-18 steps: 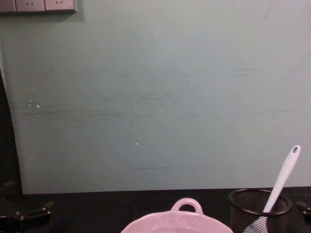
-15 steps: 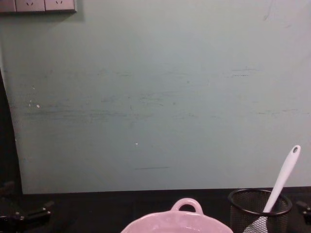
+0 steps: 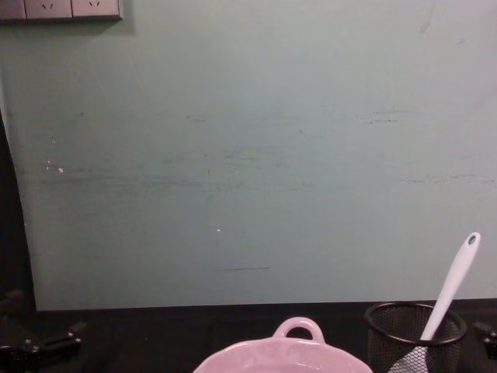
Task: Use the one hand to pick up the spoon and stir the clear water in the bowl.
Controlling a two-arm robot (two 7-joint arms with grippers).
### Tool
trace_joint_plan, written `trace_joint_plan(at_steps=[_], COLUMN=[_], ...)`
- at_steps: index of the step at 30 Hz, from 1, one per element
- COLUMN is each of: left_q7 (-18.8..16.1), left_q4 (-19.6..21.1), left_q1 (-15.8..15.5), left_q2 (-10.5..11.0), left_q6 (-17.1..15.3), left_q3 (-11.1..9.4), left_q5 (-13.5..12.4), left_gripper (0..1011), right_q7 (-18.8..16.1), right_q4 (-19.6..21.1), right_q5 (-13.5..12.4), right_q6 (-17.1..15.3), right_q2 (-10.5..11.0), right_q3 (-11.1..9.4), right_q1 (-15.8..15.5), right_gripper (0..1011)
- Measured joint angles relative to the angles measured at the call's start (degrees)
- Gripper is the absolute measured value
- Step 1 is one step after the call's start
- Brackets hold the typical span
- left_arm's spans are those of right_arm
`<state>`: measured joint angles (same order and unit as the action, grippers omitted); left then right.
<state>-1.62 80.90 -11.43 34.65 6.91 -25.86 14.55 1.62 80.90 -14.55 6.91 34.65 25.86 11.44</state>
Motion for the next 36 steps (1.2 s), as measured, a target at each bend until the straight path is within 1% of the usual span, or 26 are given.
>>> trace_joint_plan(at_steps=[15,18,19,22,23,26,27,31,32,34,36], left_q7=[0.0,0.0,0.0,0.0,0.0,0.0,0.0,0.0,0.0,0.0,0.0], left_q4=[0.0,0.0,0.0,0.0,0.0,0.0,0.0,0.0,0.0,0.0,0.0], left_q1=[0.0,0.0,0.0,0.0,0.0,0.0,0.0,0.0,0.0,0.0,0.0], left_q2=[0.0,0.0,0.0,0.0,0.0,0.0,0.0,0.0,0.0,0.0,0.0], left_q6=[0.0,0.0,0.0,0.0,0.0,0.0,0.0,0.0,0.0,0.0,0.0], left_q3=[0.0,0.0,0.0,0.0,0.0,0.0,0.0,0.0,0.0,0.0,0.0], left_q5=[0.0,0.0,0.0,0.0,0.0,0.0,0.0,0.0,0.0,0.0,0.0], left_gripper=[1011,1011,1011,1011,1011,1011,1011,1011,1011,1011,1011], right_q7=[0.0,1.2,1.7,2.5,3.1,3.6,3.9,4.3,4.2,3.7,2.5], right_q4=[0.3,2.4,3.9,6.0,7.5,9.5,10.7,13.3,14.1,14.5,14.4], right_q5=[0.2,1.7,2.1,2.4,2.5,2.4,2.3,1.0,0.1,-0.9,-2.8], right_q6=[-0.2,-1.4,-2.0,-2.7,-3.1,-3.5,-3.6,-2.9,-2.2,-1.4,-0.4], right_q2=[0.0,0.5,0.8,1.2,1.5,1.9,2.1,2.3,2.2,1.9,1.3], right_q3=[-0.1,-0.5,-0.8,-1.4,-2.0,-2.9,-3.5,-5.4,-6.2,-6.9,-7.5], right_q1=[-0.2,-1.5,-2.5,-3.9,-5.1,-6.7,-7.8,-10.2,-10.9,-11.4,-11.5], right_gripper=[1003,1003,1003,1003,1003,1003,1003,1002,1003,1002,1002])
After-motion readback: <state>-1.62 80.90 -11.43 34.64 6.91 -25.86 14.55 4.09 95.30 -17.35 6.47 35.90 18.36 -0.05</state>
